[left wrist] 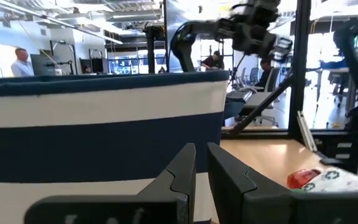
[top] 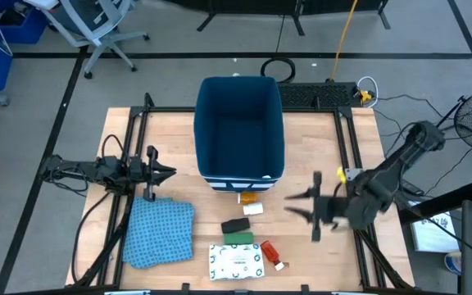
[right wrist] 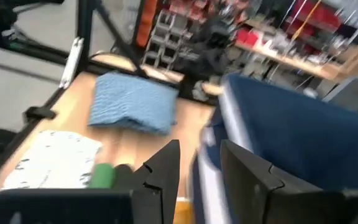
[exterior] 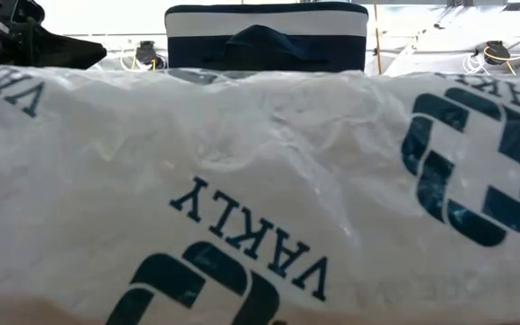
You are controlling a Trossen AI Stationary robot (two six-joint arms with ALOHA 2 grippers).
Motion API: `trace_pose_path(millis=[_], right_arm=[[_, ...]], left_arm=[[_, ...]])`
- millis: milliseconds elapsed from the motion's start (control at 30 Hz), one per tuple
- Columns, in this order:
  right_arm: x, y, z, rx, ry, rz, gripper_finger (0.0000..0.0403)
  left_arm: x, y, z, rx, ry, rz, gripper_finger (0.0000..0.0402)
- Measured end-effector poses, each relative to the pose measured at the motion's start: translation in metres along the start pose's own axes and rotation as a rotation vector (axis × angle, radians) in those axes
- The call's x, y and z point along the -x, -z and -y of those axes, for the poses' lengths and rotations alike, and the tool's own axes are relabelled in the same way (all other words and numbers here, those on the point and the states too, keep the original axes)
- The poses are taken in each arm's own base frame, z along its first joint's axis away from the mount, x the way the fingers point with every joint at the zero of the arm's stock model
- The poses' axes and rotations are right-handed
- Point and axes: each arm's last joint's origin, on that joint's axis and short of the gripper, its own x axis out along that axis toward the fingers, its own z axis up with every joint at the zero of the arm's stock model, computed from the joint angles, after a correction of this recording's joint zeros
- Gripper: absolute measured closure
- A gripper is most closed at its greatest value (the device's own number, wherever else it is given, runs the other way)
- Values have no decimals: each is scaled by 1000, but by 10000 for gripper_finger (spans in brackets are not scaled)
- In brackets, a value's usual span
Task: Pick & place medical supplies in basket/bin
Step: Put the red medicine bottle into the blue bin
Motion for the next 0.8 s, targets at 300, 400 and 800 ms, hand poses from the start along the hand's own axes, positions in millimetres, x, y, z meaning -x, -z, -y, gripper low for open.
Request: trace_pose_path(millis=[300,400,800], right_arm=[[-19,5,-70,-184,-85,-150,295],[-21,13,-86,-347,-163,-226,305],[-63,75,-122,-694,-81,-645,275]], left_arm=[[0,0,-2,-14,-55,-3,360],[0,0,-2,-13,-64,-4,360],[0,-3,-3,-11,-91,23,360]])
